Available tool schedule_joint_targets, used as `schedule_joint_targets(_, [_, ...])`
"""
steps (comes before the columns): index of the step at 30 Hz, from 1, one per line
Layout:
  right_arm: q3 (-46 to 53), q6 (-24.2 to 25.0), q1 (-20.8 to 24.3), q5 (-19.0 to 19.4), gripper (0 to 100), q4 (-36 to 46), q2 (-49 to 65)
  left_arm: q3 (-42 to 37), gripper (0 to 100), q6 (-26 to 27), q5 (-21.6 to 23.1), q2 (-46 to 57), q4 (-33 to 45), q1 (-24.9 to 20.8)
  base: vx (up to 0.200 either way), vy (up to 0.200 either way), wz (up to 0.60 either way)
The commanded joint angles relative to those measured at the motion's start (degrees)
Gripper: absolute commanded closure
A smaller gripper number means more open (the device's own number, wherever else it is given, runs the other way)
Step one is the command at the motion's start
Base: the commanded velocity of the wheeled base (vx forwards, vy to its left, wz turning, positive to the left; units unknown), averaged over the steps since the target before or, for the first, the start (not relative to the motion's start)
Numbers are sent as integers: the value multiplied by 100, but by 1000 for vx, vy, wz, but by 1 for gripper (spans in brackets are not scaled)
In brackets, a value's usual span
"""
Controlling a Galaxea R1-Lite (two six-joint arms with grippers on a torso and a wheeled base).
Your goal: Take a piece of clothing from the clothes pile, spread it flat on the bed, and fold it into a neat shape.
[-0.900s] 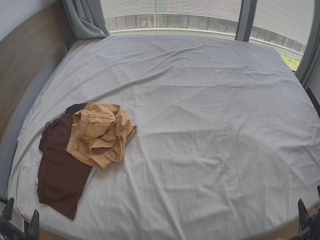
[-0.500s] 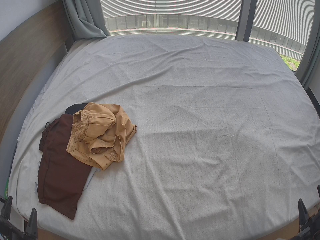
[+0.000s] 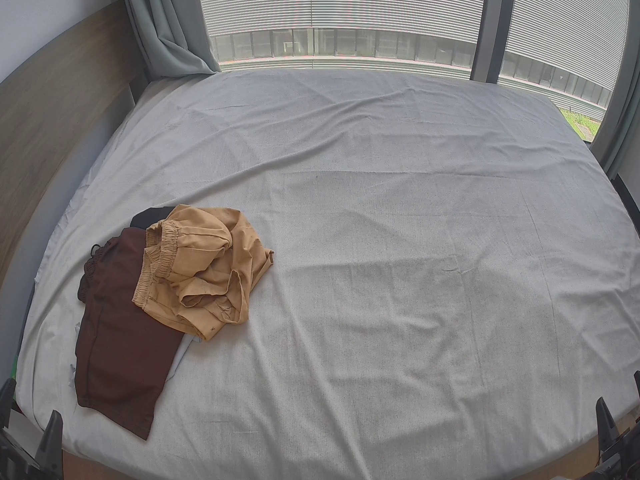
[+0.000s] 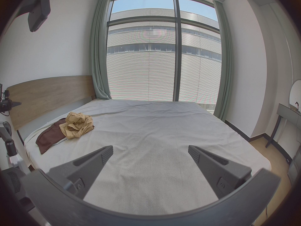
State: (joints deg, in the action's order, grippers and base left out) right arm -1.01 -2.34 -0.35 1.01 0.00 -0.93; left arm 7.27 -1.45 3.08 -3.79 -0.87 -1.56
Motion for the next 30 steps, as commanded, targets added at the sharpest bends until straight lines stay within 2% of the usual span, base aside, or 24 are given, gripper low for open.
schedule_joint_targets(1, [101,6,0,4,0,0,22,293,0,-66,122,-658,-45,-160,0,0,0])
schedule_joint_targets(13, [101,-3,9,4,0,0,22,504,0,-75,694,-1124,-28,-187,0,0,0])
schedule_joint_targets(16, [101,-3,0,4,0,0,22,750,0,-277,966,-1502,-45,-222,0,0,0])
schedule_joint_targets(21, [101,-3,9,4,0,-9,22,1321,0,-576,1001,-2143,-54,-213,0,0,0])
schedule_joint_targets(27, [101,-3,9,4,0,-9,22,1532,0,-672,1001,-2618,-142,-213,0,0,0])
schedule_joint_targets(30, [101,-3,9,4,0,-9,22,1567,0,-716,1010,-3022,-441,-213,0,0,0])
